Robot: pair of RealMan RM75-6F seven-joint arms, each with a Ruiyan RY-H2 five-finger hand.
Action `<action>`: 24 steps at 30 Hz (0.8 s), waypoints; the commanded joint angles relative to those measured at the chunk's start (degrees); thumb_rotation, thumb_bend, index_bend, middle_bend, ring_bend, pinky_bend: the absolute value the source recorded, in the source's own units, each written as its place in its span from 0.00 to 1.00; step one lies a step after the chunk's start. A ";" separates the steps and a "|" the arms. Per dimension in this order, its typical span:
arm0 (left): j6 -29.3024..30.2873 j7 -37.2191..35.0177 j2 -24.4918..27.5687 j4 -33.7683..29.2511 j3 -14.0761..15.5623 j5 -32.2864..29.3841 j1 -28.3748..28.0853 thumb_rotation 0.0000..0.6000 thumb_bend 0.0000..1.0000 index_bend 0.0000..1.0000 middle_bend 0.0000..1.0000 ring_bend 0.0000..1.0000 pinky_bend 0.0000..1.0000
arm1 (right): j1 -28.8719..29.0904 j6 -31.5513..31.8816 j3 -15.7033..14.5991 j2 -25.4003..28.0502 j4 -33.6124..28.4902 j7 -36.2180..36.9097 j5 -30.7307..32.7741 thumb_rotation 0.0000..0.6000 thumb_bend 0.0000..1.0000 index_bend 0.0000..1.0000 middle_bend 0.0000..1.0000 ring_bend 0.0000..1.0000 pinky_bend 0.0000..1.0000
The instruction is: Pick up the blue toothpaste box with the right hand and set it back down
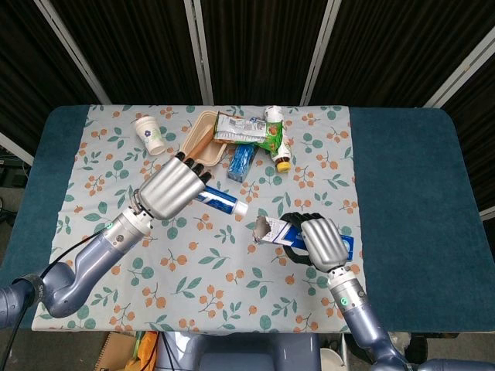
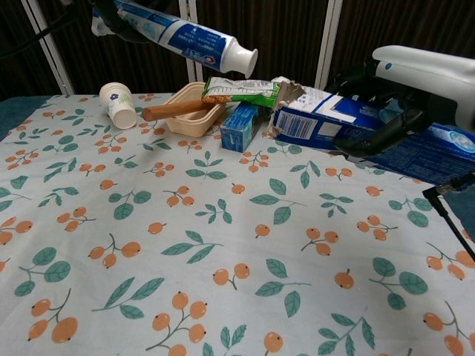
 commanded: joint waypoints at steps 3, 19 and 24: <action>-0.96 3.83 -0.93 -1.44 0.82 -1.75 -1.99 1.00 0.48 0.72 0.75 0.68 0.69 | -0.20 0.24 0.29 0.79 -0.49 0.68 0.28 1.00 0.40 0.40 0.47 0.43 0.37; 0.77 10.32 -5.19 -1.25 2.25 -5.91 -4.94 1.00 0.48 0.72 0.75 0.68 0.69 | -0.54 0.27 -0.13 1.86 -1.16 2.17 -0.13 1.00 0.40 0.40 0.47 0.43 0.37; 0.93 11.97 -7.20 -0.94 2.12 -7.05 -6.39 1.00 0.48 0.72 0.75 0.68 0.69 | -0.54 0.57 0.06 1.95 -1.60 2.21 -0.24 1.00 0.40 0.40 0.47 0.43 0.38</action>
